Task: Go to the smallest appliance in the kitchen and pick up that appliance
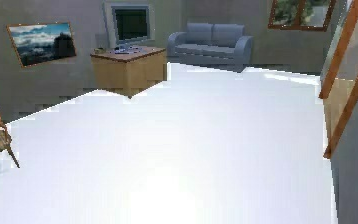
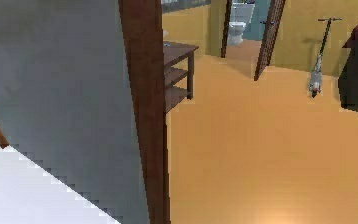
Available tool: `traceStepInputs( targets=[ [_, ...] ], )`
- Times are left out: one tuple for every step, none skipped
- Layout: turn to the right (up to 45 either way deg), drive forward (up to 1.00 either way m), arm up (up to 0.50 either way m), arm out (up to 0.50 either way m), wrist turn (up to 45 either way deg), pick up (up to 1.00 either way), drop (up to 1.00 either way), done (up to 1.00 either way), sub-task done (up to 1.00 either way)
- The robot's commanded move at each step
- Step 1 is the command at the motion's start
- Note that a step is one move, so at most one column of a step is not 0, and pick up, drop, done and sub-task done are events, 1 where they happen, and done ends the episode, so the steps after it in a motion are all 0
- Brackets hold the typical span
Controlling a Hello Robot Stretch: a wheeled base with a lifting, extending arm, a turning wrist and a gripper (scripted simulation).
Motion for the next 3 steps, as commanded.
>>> traceStepInputs(
  targets=[
    [27.0,0.0,0.0,0.0,0.0,0.0,0.0,0.0,0.0],
    [0.0,1.0,0.0,0.0,0.0,0.0,0.0,0.0,0.0],
    [0.0,1.0,0.0,0.0,0.0,0.0,0.0,0.0,0.0]
  ],
)
